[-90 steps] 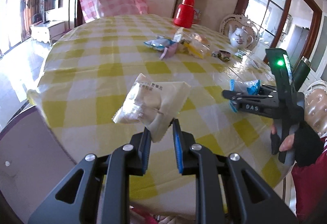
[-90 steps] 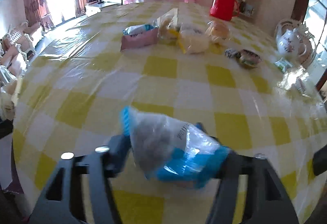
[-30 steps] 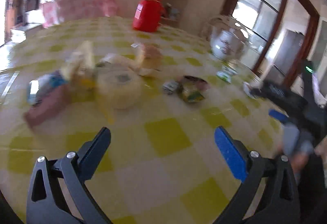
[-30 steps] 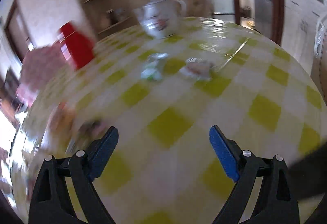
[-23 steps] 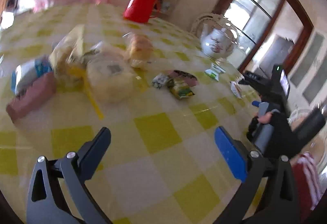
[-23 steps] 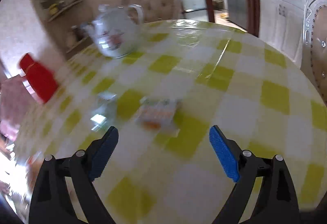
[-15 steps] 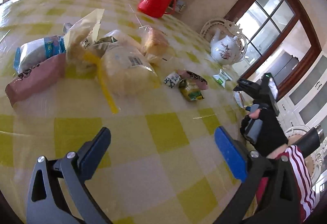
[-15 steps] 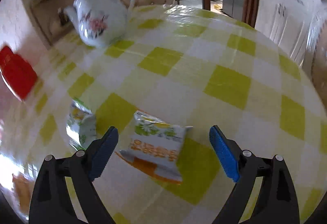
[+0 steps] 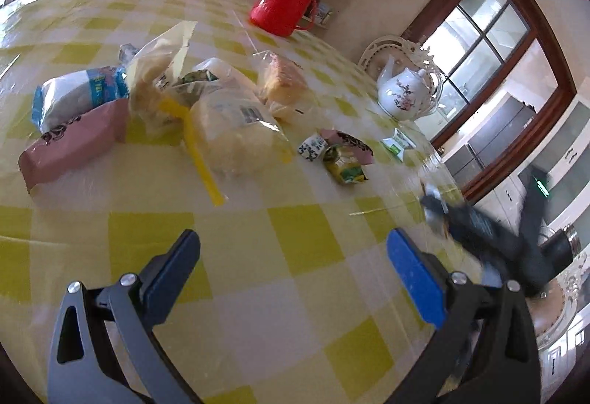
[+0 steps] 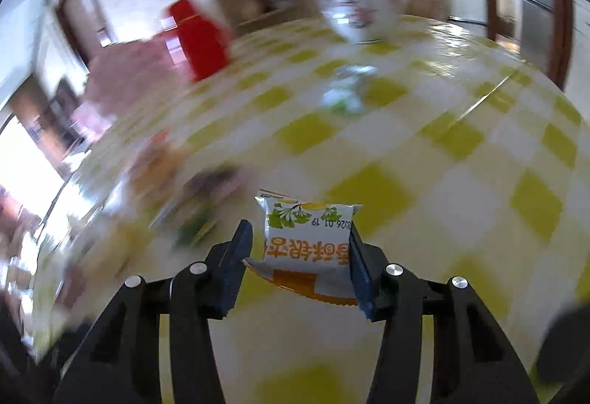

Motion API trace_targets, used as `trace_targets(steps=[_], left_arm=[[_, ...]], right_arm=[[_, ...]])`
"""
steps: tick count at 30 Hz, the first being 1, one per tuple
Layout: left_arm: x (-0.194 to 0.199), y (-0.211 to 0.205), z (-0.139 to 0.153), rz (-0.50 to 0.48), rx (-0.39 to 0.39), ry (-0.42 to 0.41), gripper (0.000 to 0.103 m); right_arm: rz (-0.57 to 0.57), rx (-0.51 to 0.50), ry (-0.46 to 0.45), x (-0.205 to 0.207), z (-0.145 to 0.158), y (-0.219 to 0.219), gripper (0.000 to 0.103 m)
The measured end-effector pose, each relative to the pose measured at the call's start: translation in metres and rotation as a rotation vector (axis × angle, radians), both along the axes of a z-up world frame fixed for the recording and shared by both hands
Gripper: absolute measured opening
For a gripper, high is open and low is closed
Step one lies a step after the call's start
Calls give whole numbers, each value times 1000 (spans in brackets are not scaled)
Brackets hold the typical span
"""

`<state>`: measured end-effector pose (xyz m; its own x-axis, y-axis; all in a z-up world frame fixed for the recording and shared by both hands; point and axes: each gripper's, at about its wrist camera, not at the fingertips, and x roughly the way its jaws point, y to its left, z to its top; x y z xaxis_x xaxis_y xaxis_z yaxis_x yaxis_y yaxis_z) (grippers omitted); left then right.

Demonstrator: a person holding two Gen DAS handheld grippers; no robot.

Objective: Organize snacks
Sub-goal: 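Grasp the green garlic snack packet with the left gripper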

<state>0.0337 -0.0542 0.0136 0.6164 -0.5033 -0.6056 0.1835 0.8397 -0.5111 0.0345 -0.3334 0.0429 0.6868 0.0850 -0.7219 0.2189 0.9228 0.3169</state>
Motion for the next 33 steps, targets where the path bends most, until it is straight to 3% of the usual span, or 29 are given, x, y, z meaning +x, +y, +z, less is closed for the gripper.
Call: trace_targets(steps=[5,7,9,12,15,21,23,31,33], left_arm=[[-7,-12,3,-21,66,-27,101],[-7,-21,3,-33,114,-13,101],[-2,-34,4,-64,164,-13,101],[10,-63,6,-130,283,-58,101],[35,-101,4,-295,430,-113,101],[85,-131,-10,-578,389,-54,101],[95,-140,-10,-615,406,-69,101],[138,-168,-17,-609,573,-97,102],[142,-170,-18,-608,576,-99,102]], right_arm=[[-9,-39,-43,-37,1,18,49],[-32,47,-55,-43,-2,1,49],[-65,63,-43,-44,-5,-13,50],[-74,113,-30,-44,-10,-21,50],[-64,78,-38,-44,-8,-16,50],[-74,104,-27,-44,-11,-20,50],[-83,124,-20,-43,-13,-24,50],[-70,111,-14,-41,-13,-19,50],[-71,115,-12,-40,-14,-19,50]])
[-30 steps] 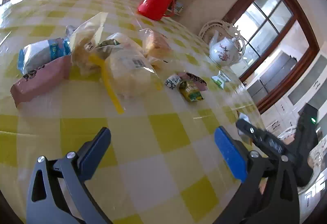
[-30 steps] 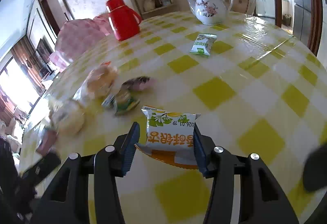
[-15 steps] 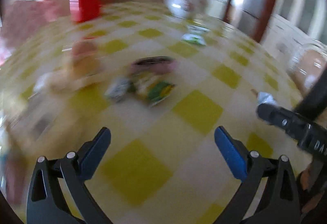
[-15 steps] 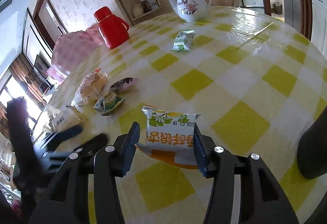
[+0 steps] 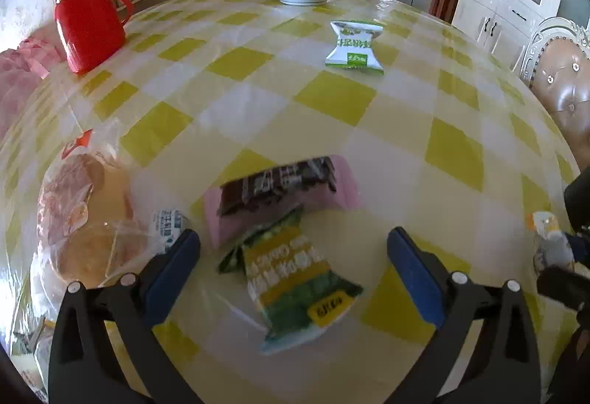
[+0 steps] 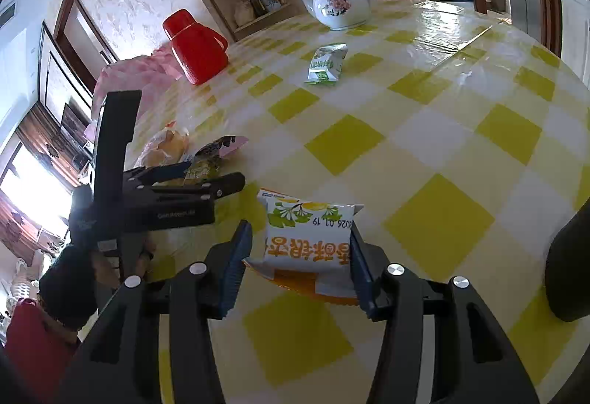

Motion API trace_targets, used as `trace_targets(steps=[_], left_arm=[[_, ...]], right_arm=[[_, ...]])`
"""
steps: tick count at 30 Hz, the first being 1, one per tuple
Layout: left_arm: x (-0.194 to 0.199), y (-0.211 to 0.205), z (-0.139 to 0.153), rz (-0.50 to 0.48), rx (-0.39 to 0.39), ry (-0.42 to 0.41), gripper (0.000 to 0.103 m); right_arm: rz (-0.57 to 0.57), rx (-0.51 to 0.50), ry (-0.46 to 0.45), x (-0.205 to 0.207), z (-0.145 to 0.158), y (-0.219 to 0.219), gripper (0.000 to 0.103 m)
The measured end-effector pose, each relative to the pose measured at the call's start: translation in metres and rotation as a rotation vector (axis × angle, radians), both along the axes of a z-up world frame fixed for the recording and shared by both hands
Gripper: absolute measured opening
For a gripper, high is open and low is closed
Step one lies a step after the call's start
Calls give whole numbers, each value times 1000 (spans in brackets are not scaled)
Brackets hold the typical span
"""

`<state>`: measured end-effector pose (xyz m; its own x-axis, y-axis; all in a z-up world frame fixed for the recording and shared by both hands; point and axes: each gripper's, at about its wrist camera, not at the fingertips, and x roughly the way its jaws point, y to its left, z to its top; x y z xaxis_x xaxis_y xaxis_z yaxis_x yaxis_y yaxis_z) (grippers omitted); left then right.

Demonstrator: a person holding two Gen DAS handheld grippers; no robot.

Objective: Organize snacks
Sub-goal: 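Grasp the green garlic snack packet with the left gripper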

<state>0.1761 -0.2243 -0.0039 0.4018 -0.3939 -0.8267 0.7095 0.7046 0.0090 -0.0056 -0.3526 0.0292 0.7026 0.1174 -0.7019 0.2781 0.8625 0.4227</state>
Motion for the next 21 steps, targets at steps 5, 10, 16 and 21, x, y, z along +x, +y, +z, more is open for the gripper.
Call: trace_targets(steps=[5,10,16,21], left_arm=[[-12,6,8,31,-75,-17,38],[-52,24,12,37,-88,-46,35],[-100,60,22,126,-125,-102,35],[-134,80,33,175,-143,-118,35]], right_arm=[[-10,15,3,0,-2,-3,50],[-10,13,-6,0,-1,-3,50],[2,1,-18,-1,1,0,50],[24,-25,-38,-2,4,6,50]])
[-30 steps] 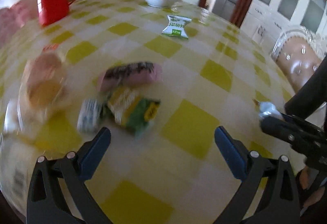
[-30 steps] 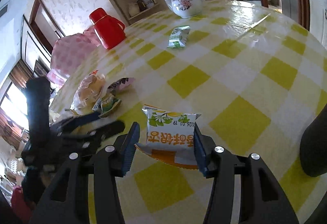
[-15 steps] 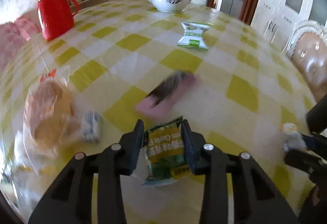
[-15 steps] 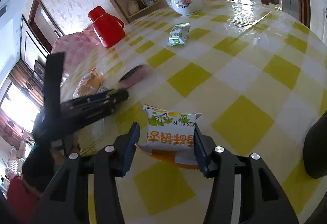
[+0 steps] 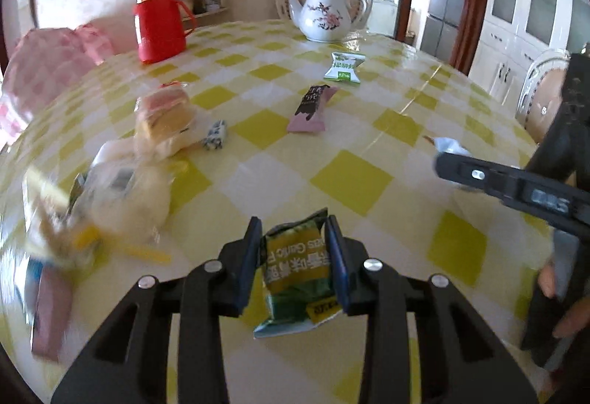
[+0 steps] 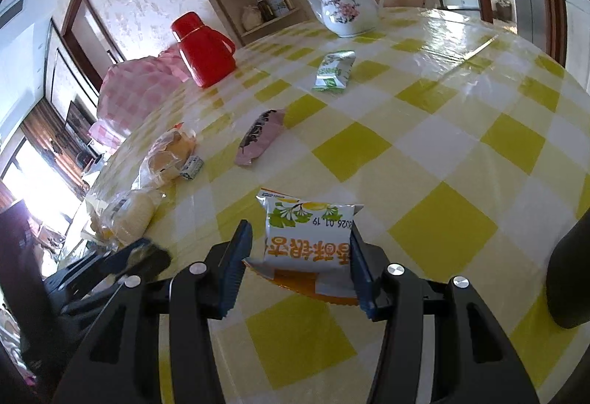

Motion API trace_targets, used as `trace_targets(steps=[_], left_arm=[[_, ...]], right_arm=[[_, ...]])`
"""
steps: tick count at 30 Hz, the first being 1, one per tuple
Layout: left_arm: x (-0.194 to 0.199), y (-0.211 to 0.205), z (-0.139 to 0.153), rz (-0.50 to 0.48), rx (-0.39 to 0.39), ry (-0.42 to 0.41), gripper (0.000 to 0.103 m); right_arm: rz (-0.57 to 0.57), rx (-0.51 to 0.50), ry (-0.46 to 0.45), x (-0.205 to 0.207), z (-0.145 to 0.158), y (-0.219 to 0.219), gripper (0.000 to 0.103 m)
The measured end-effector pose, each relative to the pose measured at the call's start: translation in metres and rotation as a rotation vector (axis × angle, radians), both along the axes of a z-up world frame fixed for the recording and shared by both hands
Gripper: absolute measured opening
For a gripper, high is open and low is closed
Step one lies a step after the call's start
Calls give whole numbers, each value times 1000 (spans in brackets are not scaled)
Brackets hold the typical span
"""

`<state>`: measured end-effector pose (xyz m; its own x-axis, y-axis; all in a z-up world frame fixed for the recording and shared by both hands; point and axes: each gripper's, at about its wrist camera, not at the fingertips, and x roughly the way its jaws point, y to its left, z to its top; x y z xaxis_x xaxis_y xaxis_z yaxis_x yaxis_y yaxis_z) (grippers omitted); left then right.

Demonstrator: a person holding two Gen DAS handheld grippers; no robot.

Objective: Organize snacks
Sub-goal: 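Grasp the green garlic snack packet with the left gripper, then carry the white packet with right gripper into purple container while left drops green packet there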

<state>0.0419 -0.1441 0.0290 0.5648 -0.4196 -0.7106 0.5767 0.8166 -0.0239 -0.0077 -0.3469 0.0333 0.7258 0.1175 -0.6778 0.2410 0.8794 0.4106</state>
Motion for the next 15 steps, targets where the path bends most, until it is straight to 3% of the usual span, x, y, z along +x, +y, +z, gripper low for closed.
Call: trace_targets(steps=[15], left_arm=[[-100,60,10,76,46,34,36]], right_arm=[[130,-52,-38,-2,10,26,50]])
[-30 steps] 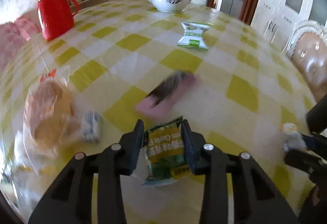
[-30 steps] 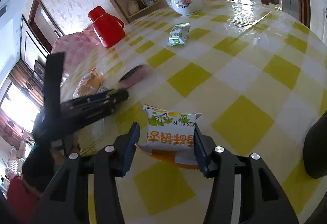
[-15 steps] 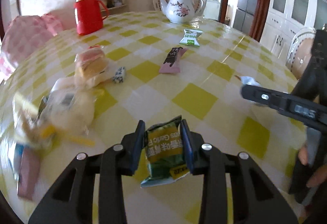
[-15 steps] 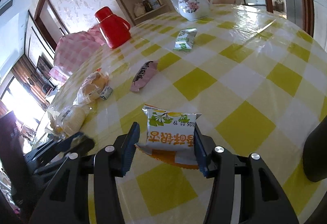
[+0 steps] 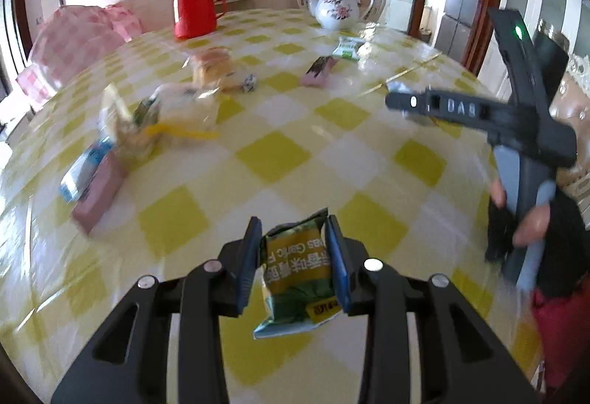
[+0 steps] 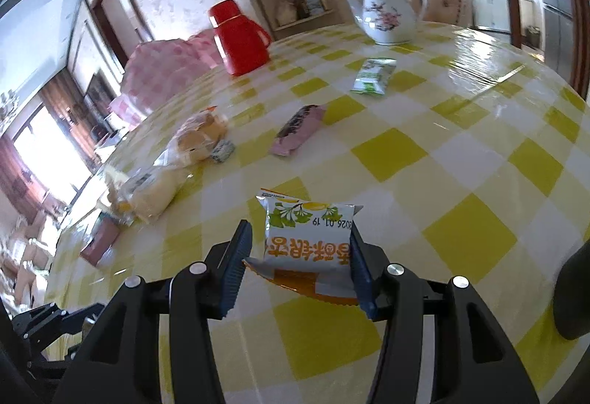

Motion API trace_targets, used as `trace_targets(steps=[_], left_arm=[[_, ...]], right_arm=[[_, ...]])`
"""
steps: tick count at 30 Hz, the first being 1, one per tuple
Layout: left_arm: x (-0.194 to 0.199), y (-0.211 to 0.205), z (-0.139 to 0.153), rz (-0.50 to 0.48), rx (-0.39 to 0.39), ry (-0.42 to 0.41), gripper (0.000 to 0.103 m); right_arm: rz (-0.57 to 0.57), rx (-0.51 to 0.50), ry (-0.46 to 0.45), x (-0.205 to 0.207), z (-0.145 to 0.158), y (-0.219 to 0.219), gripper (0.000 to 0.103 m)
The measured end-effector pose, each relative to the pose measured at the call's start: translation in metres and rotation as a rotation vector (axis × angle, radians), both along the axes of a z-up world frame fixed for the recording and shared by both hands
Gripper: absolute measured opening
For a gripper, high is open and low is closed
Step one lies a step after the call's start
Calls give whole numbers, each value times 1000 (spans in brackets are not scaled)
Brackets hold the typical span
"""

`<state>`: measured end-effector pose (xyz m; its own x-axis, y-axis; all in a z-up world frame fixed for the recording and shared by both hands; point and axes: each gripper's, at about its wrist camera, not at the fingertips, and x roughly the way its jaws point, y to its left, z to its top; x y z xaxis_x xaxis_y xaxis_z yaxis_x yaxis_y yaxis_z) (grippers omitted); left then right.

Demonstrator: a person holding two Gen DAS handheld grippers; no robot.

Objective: Organize snacks
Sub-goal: 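Carry the white packet with right gripper into purple container while left drops green packet there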

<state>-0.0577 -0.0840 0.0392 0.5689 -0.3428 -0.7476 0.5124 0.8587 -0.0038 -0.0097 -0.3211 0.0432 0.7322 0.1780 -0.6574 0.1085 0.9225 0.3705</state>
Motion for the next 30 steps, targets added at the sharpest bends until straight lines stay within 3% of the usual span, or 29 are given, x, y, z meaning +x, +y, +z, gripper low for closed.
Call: trace_targets(steps=[11,20,30], left_arm=[[-52,49,-15,76,97,7,36],[-74,87,-15,141,87,12,36],[-100,144,-9,228,72,16,36]], right_arm=[[201,-40,-24,-29,9,63,50],[336,-3,2,-60,11,118,50],[533,-75,-6,-101,21,208,50]])
